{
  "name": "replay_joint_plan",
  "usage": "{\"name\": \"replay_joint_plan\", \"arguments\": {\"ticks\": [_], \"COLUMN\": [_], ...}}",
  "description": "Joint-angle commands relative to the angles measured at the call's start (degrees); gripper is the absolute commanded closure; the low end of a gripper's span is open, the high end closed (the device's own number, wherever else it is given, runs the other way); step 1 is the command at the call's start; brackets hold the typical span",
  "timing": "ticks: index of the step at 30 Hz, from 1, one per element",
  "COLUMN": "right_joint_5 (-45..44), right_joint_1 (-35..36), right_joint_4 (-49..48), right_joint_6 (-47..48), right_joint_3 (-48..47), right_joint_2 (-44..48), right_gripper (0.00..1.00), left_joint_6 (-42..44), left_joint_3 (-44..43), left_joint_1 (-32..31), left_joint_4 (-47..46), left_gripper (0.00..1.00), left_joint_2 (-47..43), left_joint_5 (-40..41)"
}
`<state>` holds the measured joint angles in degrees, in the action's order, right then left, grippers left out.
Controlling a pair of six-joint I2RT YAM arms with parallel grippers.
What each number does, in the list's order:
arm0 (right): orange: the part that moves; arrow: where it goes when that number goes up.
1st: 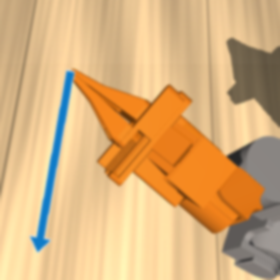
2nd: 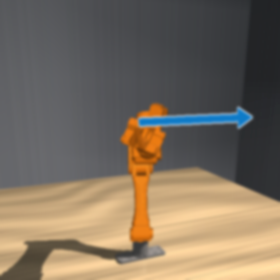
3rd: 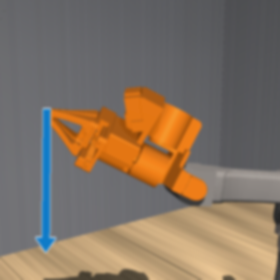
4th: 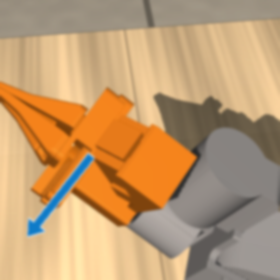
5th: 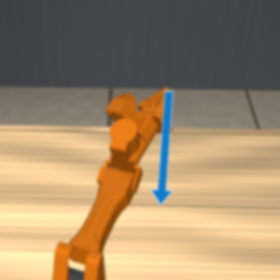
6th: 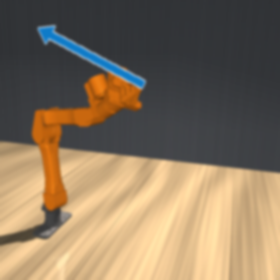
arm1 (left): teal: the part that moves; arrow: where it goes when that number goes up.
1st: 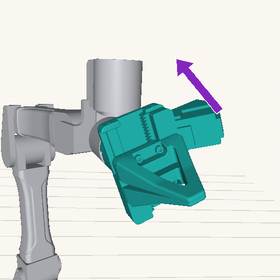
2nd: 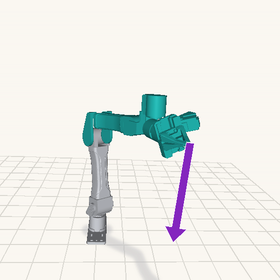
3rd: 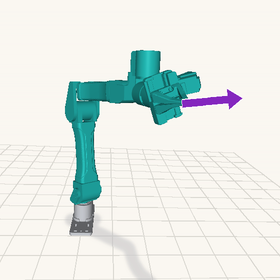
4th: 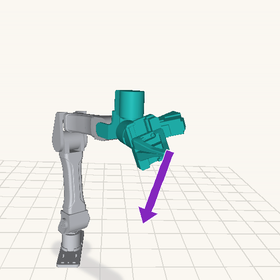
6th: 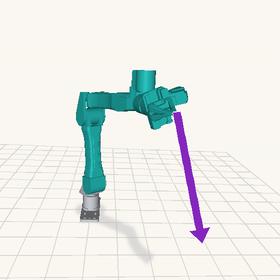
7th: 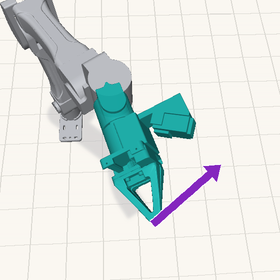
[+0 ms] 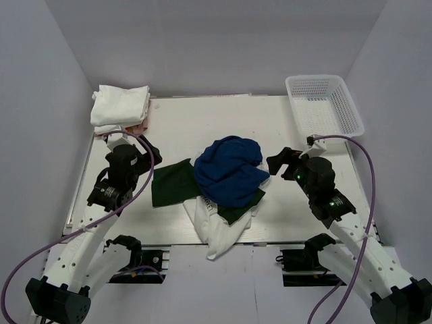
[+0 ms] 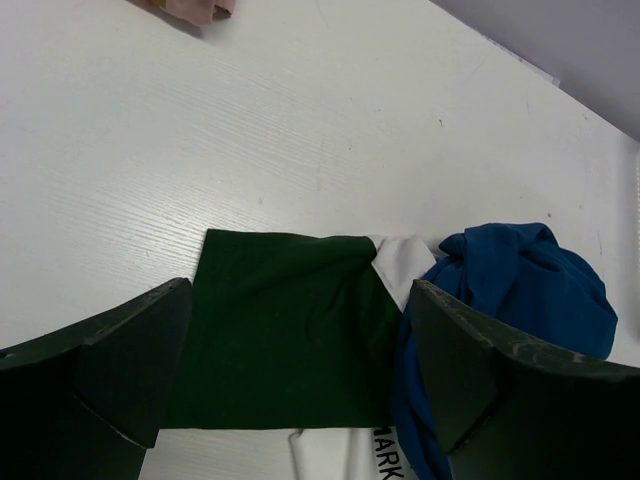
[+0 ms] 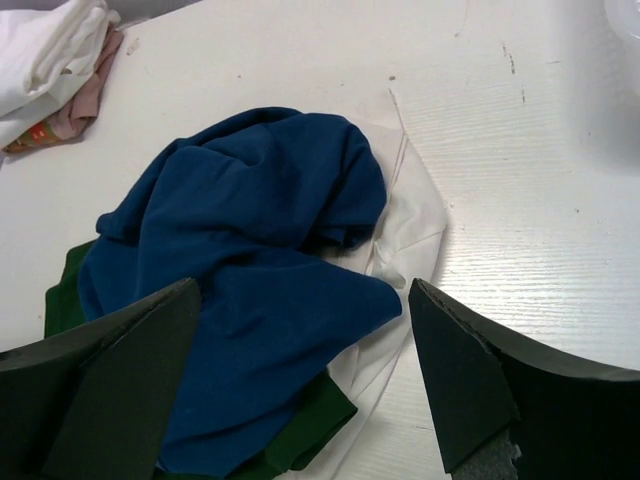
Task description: Fold and stack the t-shirts
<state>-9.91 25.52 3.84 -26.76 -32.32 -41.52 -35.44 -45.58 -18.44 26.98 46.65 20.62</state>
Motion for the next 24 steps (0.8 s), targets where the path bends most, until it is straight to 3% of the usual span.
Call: {"name": "replay_joint_plan", "arguments": {"ticks": [1,5,7,12,14,20,22,23,24], "right_joint_5": [1.21,5.32,11.37,14.13,13.26,-1.84,-7.89,-9.32,-10.81], "right_joint_1": [-0.12,0.32,0.93,8.05,13.11,22.81,24.40,24.84,25.28], "right_joint_4": [-2.17,-3.05,-0.96,-1.89,-3.13,2.65,4.07,4.51,5.04], "right_joint_6": [0.49,3.90,5.57,8.13,8.31,10.24,9.72,9.28,8.40], "right_joint_3": [0.59,0.07,-1.95,-6.97,-8.80,-16.72,-19.62,-20.32,-22.25], "right_joint_2": [1.88,0.05,-3.73,-16.37,-20.17,-39.13,-41.70,-43.37,-43.38], "right_gripper": [0.10,0.10,0.10,0.10,0.10,0.10,0.19,0.33,0.82], "left_joint_6": [-0.24,-0.24,-0.24,-0.24,-0.24,-0.24,-0.24,-0.24,-0.24], "left_joint_3": [-1.53,-1.53,-1.53,-1.53,-1.53,-2.05,-1.44,-1.44,-1.44], "left_joint_1": [0.24,0.24,0.24,0.24,0.24,0.24,0.24,0.24,0.24], "left_joint_4": [0.18,0.18,0.18,0.70,0.70,0.18,0.18,0.18,0.18], "left_gripper": [0.00,0.00,0.00,0.00,0.00,0.00,0.00,0.00,0.00], "left_joint_2": [-1.21,-1.21,-1.21,-1.21,-1.21,-0.69,-0.69,-0.69,-0.69], "left_joint_5": [1.00,0.47,0.47,-0.06,0.47,1.00,1.53,1.53,1.53]}}
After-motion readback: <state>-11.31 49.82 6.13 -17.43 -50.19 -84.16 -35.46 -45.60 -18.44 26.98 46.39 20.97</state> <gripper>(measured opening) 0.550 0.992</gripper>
